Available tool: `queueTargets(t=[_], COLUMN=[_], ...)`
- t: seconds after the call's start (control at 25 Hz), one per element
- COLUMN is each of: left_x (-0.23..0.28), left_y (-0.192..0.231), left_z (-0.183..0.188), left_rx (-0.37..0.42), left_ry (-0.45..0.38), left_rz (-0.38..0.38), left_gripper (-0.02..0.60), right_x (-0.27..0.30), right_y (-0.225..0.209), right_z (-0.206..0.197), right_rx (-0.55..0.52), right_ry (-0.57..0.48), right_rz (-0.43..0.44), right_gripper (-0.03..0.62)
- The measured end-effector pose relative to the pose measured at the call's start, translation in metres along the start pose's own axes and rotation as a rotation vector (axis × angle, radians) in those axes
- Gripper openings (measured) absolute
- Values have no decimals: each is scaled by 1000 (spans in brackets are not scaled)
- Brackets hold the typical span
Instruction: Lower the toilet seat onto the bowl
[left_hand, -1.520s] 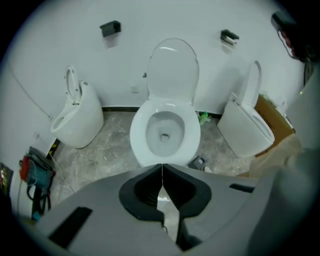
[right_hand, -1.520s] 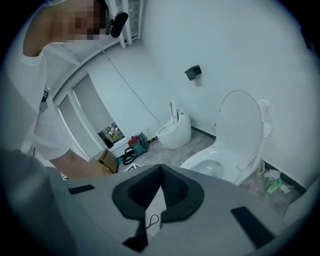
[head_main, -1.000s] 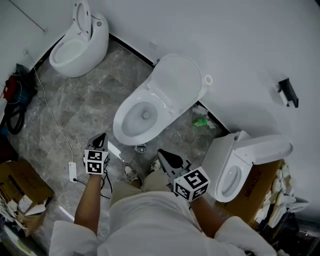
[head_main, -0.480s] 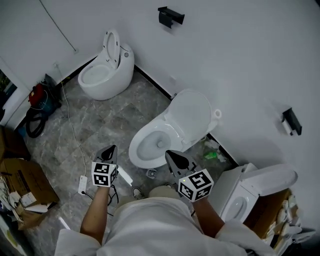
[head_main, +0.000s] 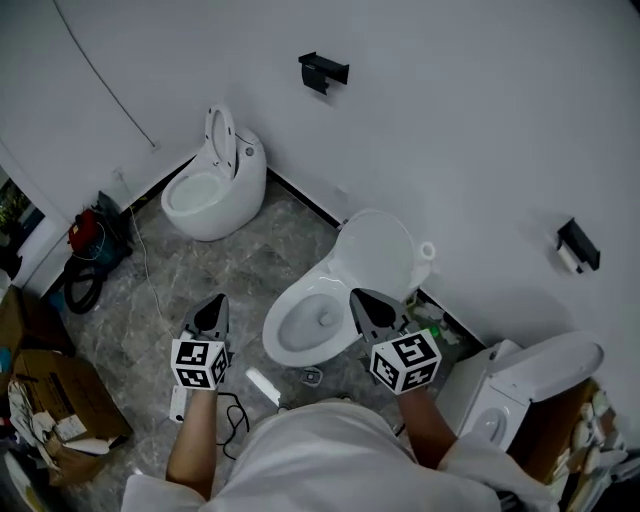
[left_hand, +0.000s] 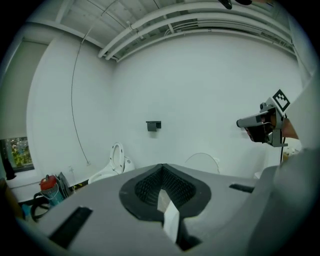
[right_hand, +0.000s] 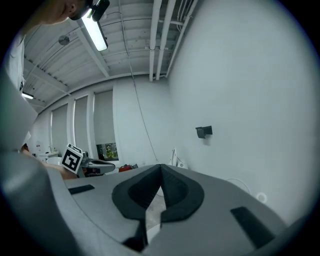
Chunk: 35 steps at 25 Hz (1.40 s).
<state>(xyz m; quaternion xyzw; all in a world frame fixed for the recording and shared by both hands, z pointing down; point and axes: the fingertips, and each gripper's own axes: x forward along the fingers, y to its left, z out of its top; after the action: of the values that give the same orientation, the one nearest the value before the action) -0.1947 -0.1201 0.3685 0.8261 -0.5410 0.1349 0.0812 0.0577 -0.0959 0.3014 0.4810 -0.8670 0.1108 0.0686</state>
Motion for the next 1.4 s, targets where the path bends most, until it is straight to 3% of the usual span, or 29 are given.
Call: queueTargets(t=[0.16, 0.36, 0.84, 1.2, 1.4], left_x=[-5, -18, -97, -161, -170], left_y=[-2, -9, -1, 30, 30], left_z=[40, 74, 139, 141, 134], left_rx=[9, -15, 51, -11, -35], left_ry=[-76, -141, -341, -418, -422], left_rz=[-2, -58, 19, 167, 168], left_gripper=[6, 6, 6, 6, 6], right_x=[-8, -22, -48, -77, -78], right_y=[-15, -18, -24, -30, -25], right_z=[22, 39, 67, 64, 70], right_rx=[2, 20, 13, 19, -2], right_ry=[-46, -77, -138, -137, -132], right_rz=[-11, 1, -45, -113, -118], right_gripper=[-3, -3, -2, -3, -2])
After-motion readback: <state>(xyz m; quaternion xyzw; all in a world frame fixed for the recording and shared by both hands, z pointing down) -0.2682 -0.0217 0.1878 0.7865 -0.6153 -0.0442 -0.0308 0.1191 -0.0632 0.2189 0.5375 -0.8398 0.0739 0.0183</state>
